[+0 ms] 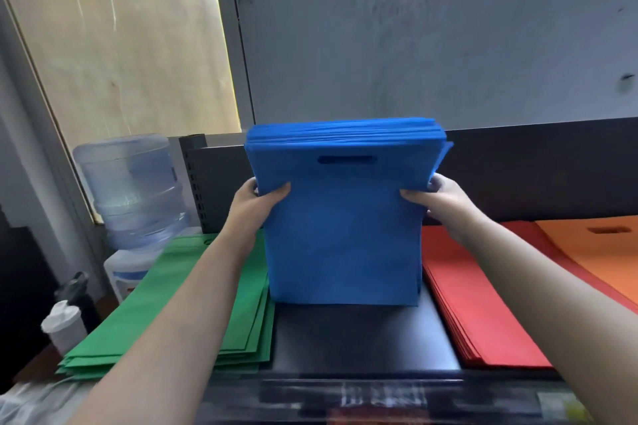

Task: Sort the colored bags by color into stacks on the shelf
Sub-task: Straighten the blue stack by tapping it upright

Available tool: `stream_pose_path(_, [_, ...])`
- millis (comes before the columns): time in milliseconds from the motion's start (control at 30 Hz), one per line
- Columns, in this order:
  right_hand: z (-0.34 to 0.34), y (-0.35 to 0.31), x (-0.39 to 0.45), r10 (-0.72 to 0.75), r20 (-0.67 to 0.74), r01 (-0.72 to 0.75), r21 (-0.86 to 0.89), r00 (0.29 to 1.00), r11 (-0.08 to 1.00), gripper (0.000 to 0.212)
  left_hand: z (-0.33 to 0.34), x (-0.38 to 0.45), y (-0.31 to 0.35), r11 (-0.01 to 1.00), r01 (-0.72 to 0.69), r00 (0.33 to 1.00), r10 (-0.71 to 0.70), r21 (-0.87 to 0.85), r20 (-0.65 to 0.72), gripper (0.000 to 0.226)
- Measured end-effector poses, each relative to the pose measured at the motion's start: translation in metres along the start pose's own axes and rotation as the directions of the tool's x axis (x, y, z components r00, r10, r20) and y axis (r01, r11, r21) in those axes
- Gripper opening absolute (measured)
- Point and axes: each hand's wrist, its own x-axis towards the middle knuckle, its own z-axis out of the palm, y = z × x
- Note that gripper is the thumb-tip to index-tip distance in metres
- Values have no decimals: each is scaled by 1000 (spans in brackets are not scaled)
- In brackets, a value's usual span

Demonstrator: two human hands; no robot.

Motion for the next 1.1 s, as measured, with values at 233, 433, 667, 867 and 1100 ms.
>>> stream_pose_path(233, [16,-19,0,-229,-246,234,-10,942,972,32,23,-4,15,971,-237,964,236,9,-125,15])
stream_pose_path(433, [10,-17,6,-134,-149,133,-14,980,991,34,23,-3,11,976,-220,964,216,-7,-153,24])
stream_pose_path(667, [7,23,-22,-186,-240,174,-71,953,982,33,20,-23,-18,985,-164,977,169,48,-126,21])
stream_pose_path(867, [8,-3,-20,-255,-239,225,-147,937,963,30,24,-26,-12,957,-272,941,286,102,-179,23])
stream_pose_path(1100, [15,35,-44,-147,-221,139,-52,964,989,61,24,-46,-35,965,-215,957,239,149,-167,31])
